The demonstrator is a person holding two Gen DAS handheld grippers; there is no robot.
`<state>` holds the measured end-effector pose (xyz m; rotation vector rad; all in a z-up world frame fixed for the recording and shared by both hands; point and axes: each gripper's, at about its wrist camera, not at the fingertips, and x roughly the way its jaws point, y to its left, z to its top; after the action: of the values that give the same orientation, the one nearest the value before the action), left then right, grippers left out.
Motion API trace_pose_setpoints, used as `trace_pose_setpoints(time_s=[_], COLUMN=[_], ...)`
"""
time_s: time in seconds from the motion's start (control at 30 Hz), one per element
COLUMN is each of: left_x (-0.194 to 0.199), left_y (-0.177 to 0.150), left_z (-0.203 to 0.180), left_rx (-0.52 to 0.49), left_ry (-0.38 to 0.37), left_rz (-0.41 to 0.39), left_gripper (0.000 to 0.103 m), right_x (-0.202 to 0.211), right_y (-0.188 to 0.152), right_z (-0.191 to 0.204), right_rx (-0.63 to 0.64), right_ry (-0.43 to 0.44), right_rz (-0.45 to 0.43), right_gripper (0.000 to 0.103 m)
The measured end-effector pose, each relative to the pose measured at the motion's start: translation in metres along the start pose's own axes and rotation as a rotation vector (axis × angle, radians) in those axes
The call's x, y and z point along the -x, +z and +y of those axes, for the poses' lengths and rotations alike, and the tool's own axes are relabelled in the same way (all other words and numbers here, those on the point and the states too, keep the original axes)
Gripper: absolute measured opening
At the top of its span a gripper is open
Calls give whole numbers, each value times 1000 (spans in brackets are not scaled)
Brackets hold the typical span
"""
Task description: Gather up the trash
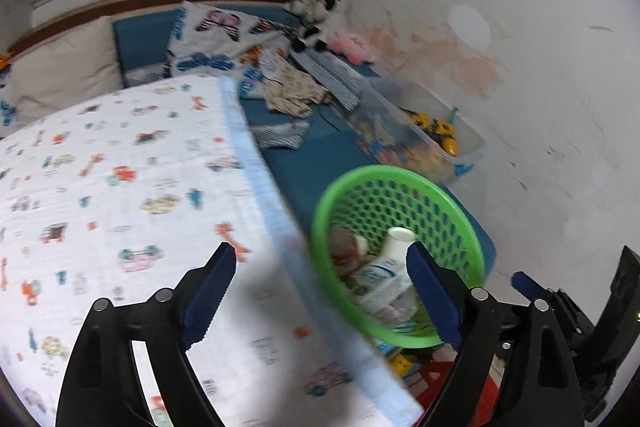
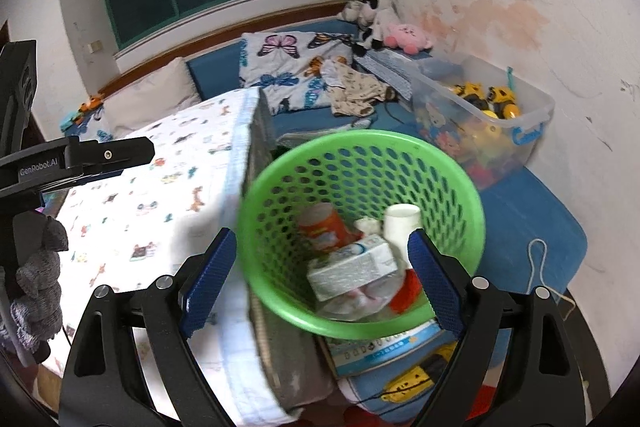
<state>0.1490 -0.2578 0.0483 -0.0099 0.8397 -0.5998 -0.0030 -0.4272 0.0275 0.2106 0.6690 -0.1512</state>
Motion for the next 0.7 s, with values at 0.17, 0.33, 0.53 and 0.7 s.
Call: trace_pose_setpoints(time_s=[0.17, 0.33, 0.53, 0.7], left_x=[23, 42, 66, 80], left_y=[-10, -22, -34, -47], left_z=[33, 59, 87, 113], left_rx=[41, 64, 107, 154], left_ry=[74, 155, 240, 300], left_rz=[-40, -72, -115, -130], left_gripper=[90, 92, 94, 94], right_x=[3, 4, 2, 0], right_y=[-2, -4, -4, -5], right_z=[30, 54, 82, 105], right_rx=[53, 87, 107, 110], right_ry=[20, 45, 97, 140], right_rz=[-16, -20, -22, -22], right_gripper=[91, 93, 95, 96])
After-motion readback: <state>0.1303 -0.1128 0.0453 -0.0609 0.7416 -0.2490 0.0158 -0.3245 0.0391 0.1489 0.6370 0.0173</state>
